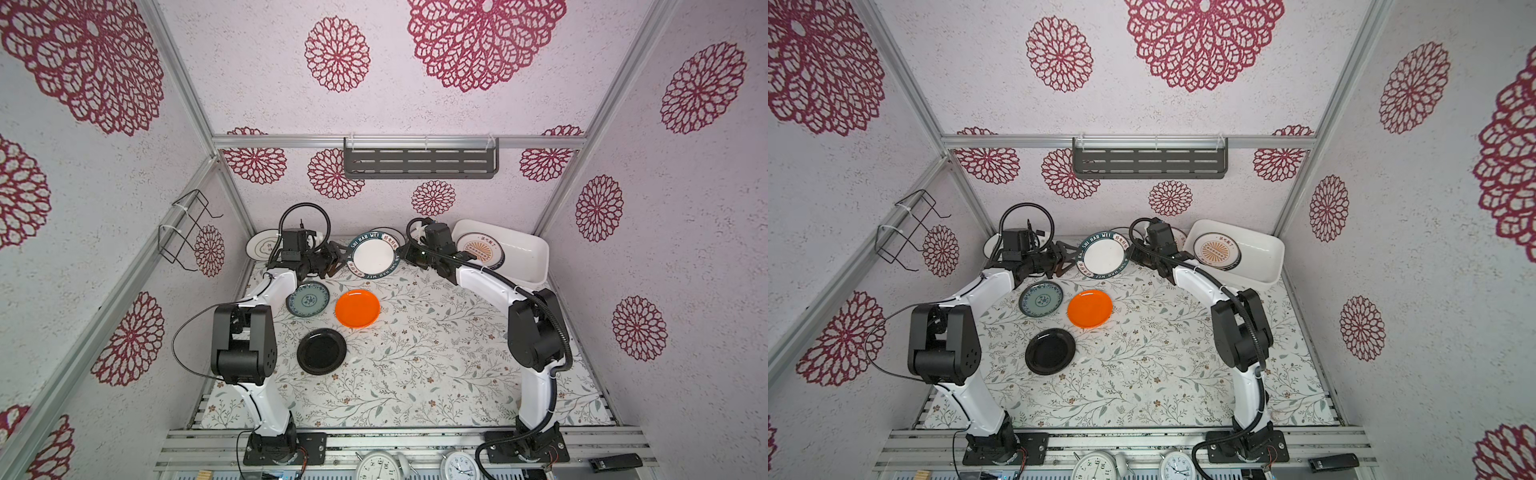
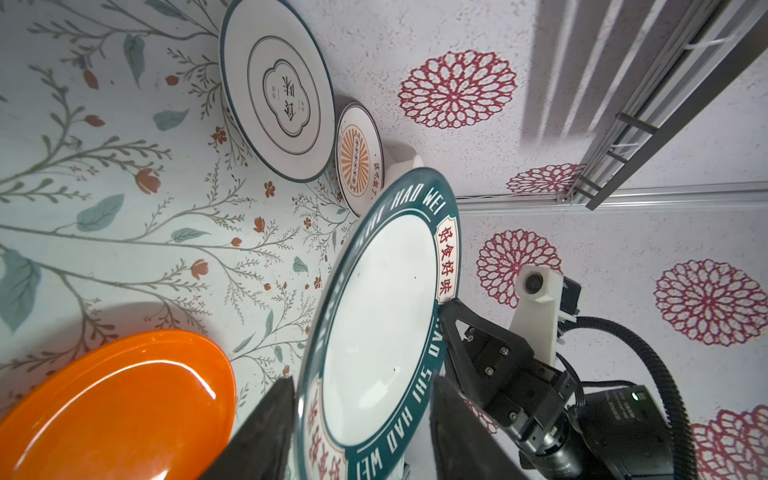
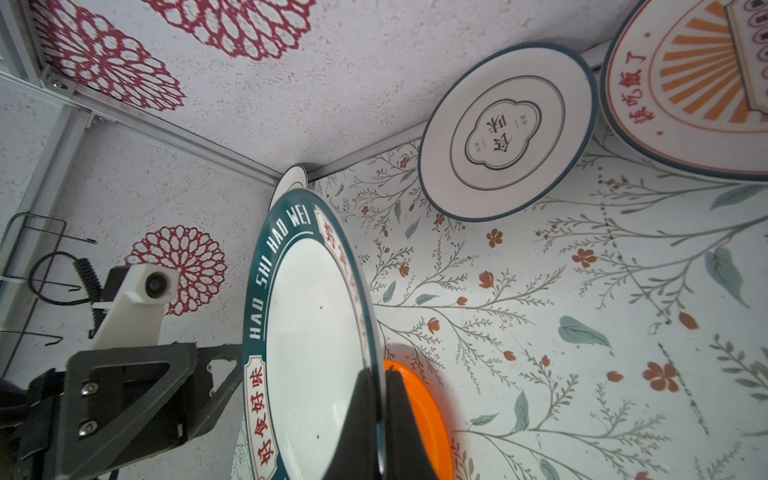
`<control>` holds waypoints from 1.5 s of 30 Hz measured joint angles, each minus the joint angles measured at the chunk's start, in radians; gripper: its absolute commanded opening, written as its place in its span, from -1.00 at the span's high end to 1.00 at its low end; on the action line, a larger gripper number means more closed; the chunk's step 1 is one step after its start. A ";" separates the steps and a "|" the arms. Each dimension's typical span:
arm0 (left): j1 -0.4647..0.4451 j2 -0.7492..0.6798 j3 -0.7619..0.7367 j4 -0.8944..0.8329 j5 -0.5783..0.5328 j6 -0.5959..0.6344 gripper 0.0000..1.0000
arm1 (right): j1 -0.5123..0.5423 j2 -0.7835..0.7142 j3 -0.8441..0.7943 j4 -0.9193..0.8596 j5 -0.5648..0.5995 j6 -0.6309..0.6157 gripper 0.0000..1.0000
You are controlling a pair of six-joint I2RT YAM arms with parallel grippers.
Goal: Place the plates into the plastic bin on the countertop
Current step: 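Release the plate with the left gripper while the right gripper carries it toward the bin, then lower the green-rimmed plate into the bin with the right gripper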
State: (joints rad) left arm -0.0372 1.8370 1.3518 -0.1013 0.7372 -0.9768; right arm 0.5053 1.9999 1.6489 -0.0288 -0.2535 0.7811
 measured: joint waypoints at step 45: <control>-0.013 0.100 0.177 0.029 -0.326 0.014 -0.96 | -0.640 -0.070 -0.170 0.052 0.121 0.025 1.00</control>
State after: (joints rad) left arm -0.0502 1.9373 1.5284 -0.0727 0.4110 -0.9627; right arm -0.1345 1.9297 1.4792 0.0235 -0.1326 0.8062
